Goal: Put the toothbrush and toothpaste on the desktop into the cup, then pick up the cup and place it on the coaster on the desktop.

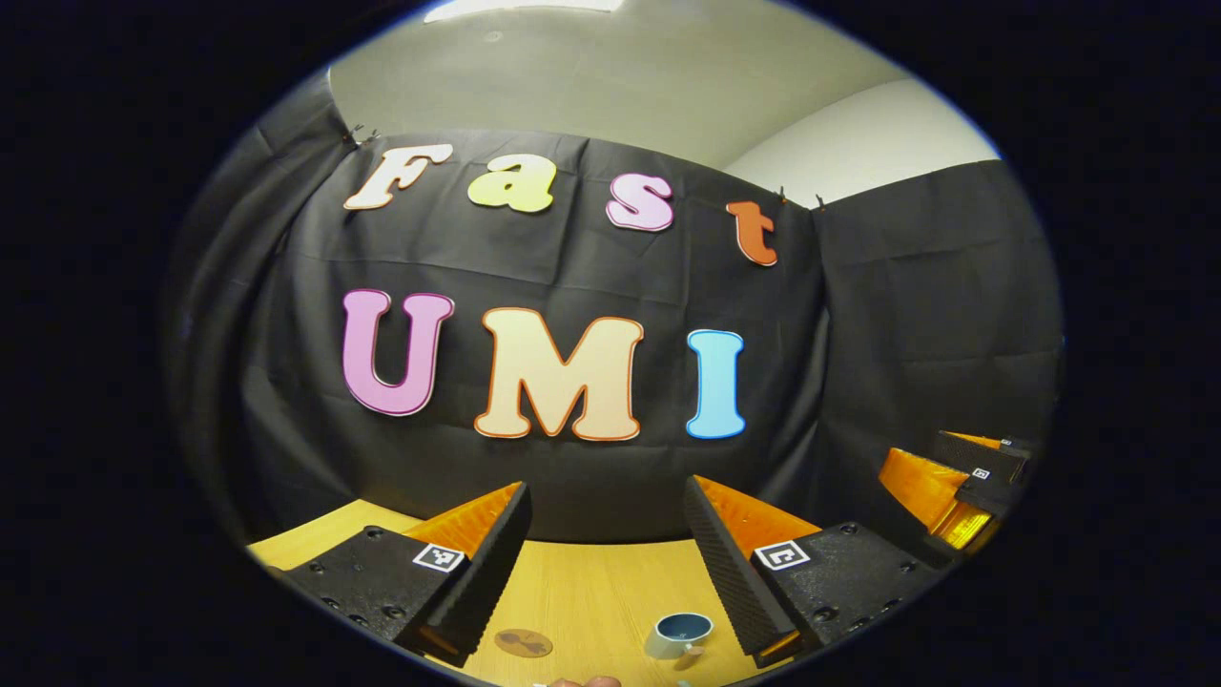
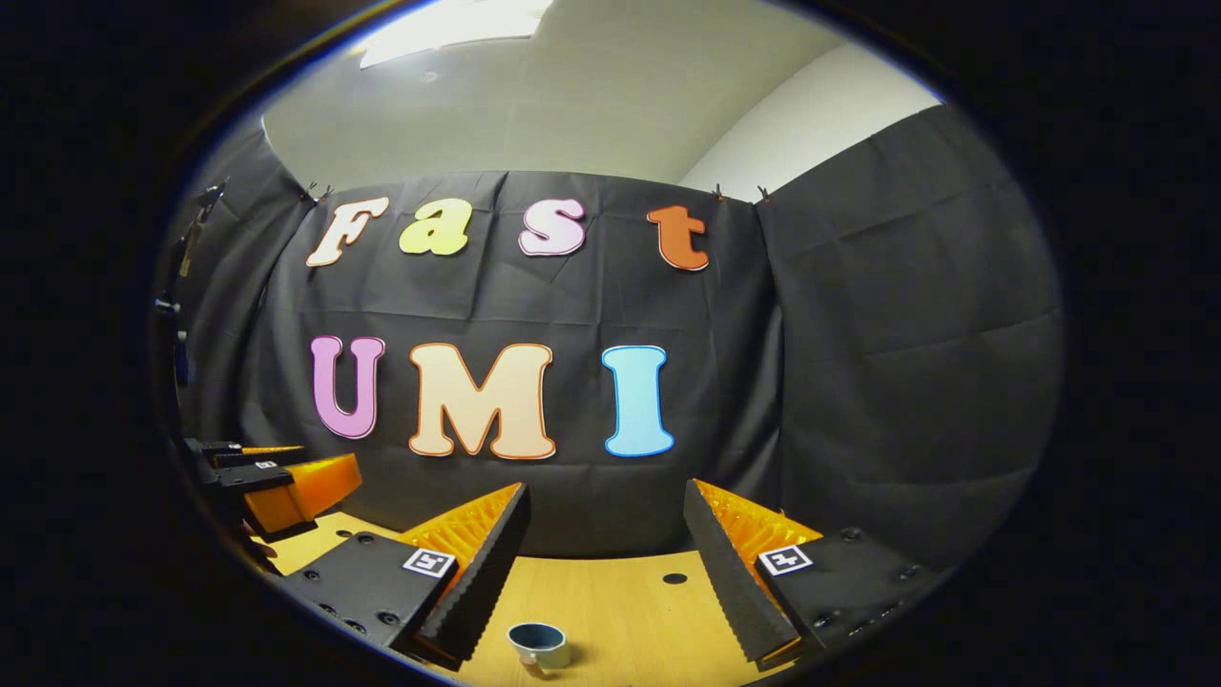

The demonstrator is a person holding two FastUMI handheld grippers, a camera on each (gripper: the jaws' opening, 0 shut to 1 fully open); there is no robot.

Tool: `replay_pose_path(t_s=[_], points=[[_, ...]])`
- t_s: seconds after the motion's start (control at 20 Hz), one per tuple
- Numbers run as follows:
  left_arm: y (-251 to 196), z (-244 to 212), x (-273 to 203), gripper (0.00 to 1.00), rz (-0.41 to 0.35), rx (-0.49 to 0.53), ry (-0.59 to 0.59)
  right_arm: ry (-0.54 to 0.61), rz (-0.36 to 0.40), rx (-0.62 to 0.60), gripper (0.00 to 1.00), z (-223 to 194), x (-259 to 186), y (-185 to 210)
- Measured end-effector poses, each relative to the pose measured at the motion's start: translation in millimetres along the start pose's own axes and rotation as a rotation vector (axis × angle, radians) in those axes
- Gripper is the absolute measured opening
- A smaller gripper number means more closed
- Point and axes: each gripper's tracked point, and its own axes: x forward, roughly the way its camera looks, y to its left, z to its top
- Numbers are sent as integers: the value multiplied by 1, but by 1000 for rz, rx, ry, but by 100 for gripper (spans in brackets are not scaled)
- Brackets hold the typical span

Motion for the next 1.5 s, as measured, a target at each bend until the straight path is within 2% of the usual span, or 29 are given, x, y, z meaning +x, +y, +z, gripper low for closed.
replay_pose_path(t_s=[0.2,0.4,0.6,0.8,1.1,1.35,1.5], points=[[16,5,-9,94,32,29,-13,3,21,4,99,-8,5,4],[25,-2,-13,94,32,12,8,35,26,-11,99,-24,11,7],[46,-2,-19,94,67,39,12,67,97,-11,99,-44,5,25],[58,-3,-21,94,82,22,12,97,127,-38,99,-64,-6,35],[80,2,-25,94,103,43,-1,248,139,-68,99,-131,-22,43],[94,-4,-27,94,115,38,19,440,156,-122,100,-205,-42,50],[101,-4,-29,94,123,42,19,514,156,-136,100,-235,-53,52]])
